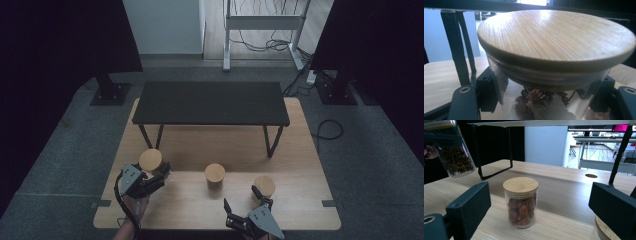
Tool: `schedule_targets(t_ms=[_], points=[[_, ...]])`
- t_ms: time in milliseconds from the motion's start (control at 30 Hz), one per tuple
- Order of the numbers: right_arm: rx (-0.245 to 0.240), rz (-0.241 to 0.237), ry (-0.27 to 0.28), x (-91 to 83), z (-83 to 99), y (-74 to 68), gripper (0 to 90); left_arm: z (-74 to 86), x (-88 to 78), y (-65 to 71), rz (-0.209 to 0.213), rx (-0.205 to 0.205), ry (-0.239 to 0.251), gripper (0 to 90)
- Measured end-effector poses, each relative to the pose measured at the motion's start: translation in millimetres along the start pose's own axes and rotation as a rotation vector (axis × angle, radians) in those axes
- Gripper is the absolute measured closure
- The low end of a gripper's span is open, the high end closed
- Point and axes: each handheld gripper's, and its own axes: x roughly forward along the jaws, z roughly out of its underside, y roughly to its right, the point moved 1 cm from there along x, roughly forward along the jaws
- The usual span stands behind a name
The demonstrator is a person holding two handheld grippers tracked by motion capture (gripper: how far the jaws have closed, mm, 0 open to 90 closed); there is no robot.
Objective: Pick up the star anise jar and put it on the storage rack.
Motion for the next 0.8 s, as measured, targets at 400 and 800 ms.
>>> schedule_targets(t_ms=[400,800], points=[[-0.004,0.001,-0.003,0.4,0.0,-0.2,3.4,-7.0,-6.1,0.6,0.010,-0.002,0.033,26.6],[-0.004,0.002,-0.005,0.6,0.0,-0.6,3.4,-11.9,-10.6,-0.8,0.012,-0.006,0.055,26.5]])
